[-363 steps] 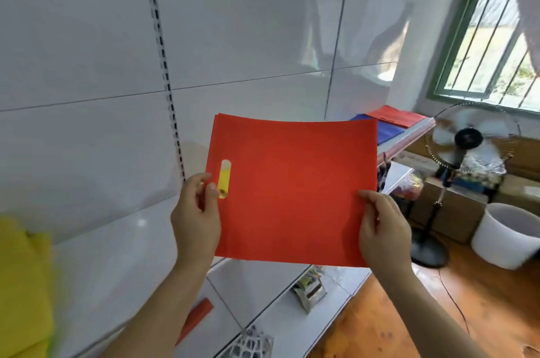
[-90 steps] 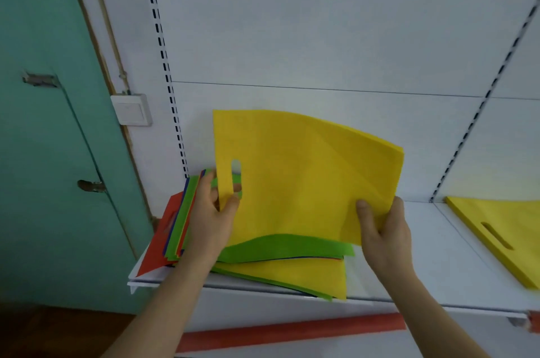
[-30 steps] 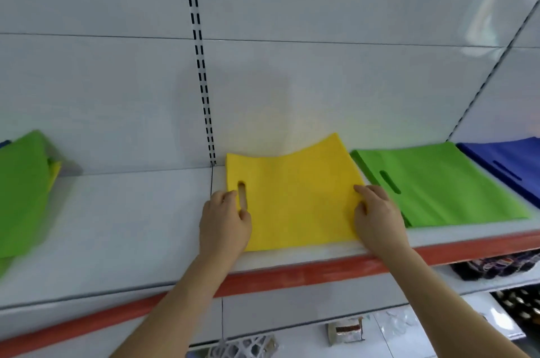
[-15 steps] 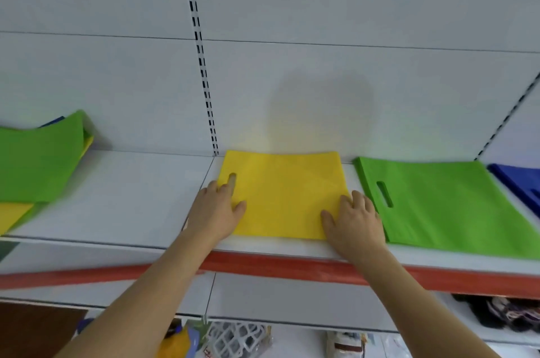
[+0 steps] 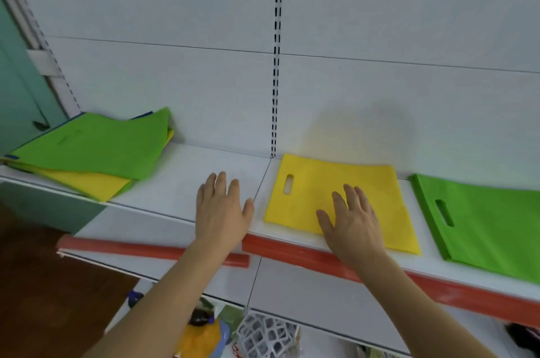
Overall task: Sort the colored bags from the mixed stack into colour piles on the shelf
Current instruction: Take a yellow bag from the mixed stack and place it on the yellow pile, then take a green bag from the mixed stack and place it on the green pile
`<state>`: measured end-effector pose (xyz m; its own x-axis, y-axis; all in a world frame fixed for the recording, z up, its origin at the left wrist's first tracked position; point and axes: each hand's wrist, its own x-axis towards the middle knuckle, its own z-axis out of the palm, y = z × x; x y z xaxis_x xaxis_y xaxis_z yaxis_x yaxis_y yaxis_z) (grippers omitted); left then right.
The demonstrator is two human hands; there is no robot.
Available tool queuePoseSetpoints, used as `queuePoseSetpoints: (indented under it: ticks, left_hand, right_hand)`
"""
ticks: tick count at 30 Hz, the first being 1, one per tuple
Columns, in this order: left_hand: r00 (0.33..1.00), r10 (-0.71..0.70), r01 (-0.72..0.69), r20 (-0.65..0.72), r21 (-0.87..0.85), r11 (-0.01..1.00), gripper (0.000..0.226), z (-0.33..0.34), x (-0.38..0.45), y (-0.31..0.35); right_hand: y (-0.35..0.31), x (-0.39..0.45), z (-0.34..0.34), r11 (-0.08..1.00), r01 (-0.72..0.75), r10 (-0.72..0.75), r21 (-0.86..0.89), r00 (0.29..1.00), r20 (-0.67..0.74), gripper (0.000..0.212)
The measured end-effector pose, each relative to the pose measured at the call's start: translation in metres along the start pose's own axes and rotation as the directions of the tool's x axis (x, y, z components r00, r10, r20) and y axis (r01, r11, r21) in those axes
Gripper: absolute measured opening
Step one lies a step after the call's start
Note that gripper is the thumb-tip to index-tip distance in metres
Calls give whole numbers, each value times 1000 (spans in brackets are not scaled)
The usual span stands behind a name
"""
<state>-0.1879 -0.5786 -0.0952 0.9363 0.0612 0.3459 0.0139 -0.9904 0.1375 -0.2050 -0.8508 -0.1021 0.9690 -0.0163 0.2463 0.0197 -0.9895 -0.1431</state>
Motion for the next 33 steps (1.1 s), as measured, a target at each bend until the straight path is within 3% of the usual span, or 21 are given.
queuePoseSetpoints:
  ticks: [16, 22, 33]
  left_hand:
    - [986, -169, 169, -9, -18, 985, 64, -65, -25, -266]
    - [975, -223, 223, -14, -29, 974, 63, -59, 3, -327]
    - [970, -241, 232, 37, 168, 958, 68, -37, 101, -410]
  right_hand:
    - [-293, -12, 41, 974, 201, -202, 107, 979, -3, 67]
    - [-357, 28, 53, 956, 262, -261, 133, 965, -26, 63]
    - [-449, 132, 81, 933, 314, -308, 177, 949, -66, 64]
